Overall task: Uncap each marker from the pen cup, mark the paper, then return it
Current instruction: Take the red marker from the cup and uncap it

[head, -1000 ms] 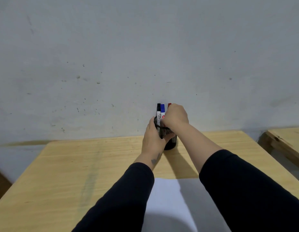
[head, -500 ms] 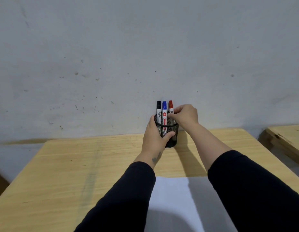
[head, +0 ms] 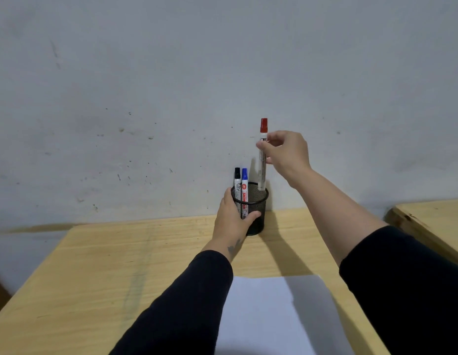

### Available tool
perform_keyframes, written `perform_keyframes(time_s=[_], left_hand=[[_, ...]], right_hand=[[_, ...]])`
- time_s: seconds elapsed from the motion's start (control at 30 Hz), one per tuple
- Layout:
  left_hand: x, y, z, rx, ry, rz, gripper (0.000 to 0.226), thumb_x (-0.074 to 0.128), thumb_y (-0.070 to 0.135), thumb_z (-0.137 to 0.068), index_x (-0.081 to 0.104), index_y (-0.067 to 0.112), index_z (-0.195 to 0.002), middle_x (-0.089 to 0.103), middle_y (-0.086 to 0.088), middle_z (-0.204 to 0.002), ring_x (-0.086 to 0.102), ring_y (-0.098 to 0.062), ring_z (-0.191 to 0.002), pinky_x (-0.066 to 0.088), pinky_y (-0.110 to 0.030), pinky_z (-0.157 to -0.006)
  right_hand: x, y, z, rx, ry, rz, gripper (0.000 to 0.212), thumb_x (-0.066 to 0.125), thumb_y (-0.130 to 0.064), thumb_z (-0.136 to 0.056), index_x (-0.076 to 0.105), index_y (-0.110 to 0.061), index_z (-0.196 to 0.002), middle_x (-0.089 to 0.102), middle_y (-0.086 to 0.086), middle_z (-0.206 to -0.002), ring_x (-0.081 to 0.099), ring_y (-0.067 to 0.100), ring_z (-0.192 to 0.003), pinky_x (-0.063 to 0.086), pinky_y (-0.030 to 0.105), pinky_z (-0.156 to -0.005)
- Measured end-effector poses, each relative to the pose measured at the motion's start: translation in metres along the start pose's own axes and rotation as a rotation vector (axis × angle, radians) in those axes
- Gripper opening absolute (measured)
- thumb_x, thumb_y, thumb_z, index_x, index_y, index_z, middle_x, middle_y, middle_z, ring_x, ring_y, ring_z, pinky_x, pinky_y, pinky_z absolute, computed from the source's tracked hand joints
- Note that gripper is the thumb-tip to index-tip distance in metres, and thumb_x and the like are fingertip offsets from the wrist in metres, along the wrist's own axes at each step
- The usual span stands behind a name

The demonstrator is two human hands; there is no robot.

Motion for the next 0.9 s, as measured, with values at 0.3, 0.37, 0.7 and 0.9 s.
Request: perform_keyframes(time_s=[0.3,0.37,0.7,0.9], left_hand=[[-0.062,0.06,0.024,0.21,0.153,-0.024,0.066,0.062,0.031,-0.091,0.031,0.018,-0.147,0.033,0.0,-0.153,0.03,-0.013,-0.141,0.025,-0.024,-0.112],[-0.077,0.081,0.035,0.344,0.154,-0.084,0.052,0.058,0.027,-0.093,0.041,0.022,-0.142,0.044,0.003,-0.145,0.04,-0.009,-0.133,0.028,-0.019,-0.106],[-0.098,0.08,0.081,0.545,0.028,-0.45,0.017,0.06,0.018,-0.092,0.072,0.012,-0.102,0.07,-0.006,-0.092,0.064,-0.025,-0.086,0.051,-0.04,-0.077],[-0.126,0.059,0.101,0.257,0.268,-0.158,0.017,0.06,0.016,-0.092,0.073,0.011,-0.099,0.072,-0.004,-0.092,0.062,-0.018,-0.083,0.049,-0.031,-0.076]], right_hand=[[-0.017,-0.004,0.053,-0.039,-0.116,0.161,0.029,0.069,-0.019,-0.084,0.069,-0.008,-0.111,0.065,0.001,-0.09,0.061,0.014,-0.084,0.055,0.035,-0.088],[-0.008,0.001,0.072,-0.045,-0.193,0.237,0.026,0.068,-0.02,-0.085,0.07,-0.009,-0.109,0.067,0.002,-0.093,0.06,0.014,-0.085,0.05,0.027,-0.081],[0.034,-0.01,0.131,-0.266,-0.428,0.592,0.017,0.063,-0.016,-0.086,0.072,-0.012,-0.1,0.059,0.004,-0.085,0.056,0.022,-0.081,0.042,0.029,-0.069],[0.016,0.006,0.15,0.146,-0.07,0.002,0.023,0.062,-0.024,-0.086,0.072,-0.005,-0.079,0.065,0.003,-0.065,0.06,0.02,-0.066,0.052,0.026,-0.068]])
Point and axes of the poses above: each hand's wrist, its own z-axis away from the middle knuckle, its own x-axis out of the palm, y = z × x, the point moved 8 cm from there along -z, towards the middle knuckle
